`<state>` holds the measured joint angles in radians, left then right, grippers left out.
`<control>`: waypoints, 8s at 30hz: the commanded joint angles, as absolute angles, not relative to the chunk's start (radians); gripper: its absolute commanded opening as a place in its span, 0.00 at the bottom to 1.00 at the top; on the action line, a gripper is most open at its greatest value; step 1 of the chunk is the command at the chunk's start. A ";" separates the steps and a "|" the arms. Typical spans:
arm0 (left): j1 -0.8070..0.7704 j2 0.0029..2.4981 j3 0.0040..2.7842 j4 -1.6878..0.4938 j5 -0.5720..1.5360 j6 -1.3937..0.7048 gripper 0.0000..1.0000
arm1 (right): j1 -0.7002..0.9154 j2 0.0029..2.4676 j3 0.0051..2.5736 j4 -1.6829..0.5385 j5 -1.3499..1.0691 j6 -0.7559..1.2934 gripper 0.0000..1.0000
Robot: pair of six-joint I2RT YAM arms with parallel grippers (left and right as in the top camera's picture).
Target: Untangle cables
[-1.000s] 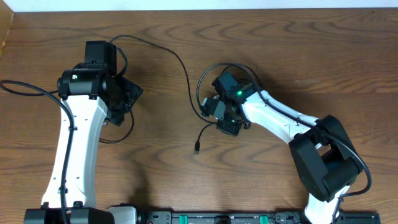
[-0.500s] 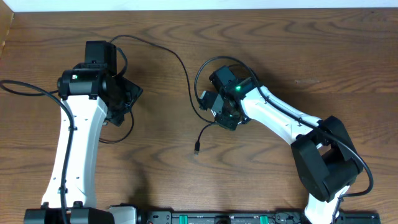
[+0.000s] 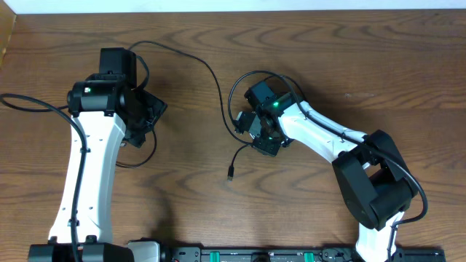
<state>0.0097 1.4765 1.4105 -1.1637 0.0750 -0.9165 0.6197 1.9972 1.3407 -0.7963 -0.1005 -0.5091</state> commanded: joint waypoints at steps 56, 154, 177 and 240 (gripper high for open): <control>0.013 1.483 1.409 -1.169 0.059 -0.910 0.66 | 0.571 1.817 2.245 -1.125 0.036 -0.163 0.01; -0.371 1.576 1.409 -0.809 0.453 -0.971 0.25 | 0.623 1.537 2.244 -0.556 -0.208 0.385 0.01; -0.368 1.478 1.409 -0.831 0.587 -0.594 0.12 | 0.225 1.534 2.244 -0.925 0.109 0.103 0.01; 0.175 1.438 1.409 -1.158 0.526 -0.568 0.82 | 0.604 2.271 2.244 -0.058 -0.570 0.944 0.30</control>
<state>0.1585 1.4528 1.4082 -1.1500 0.5613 -0.5846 0.5934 2.2726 2.2402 0.0380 -0.4923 0.9890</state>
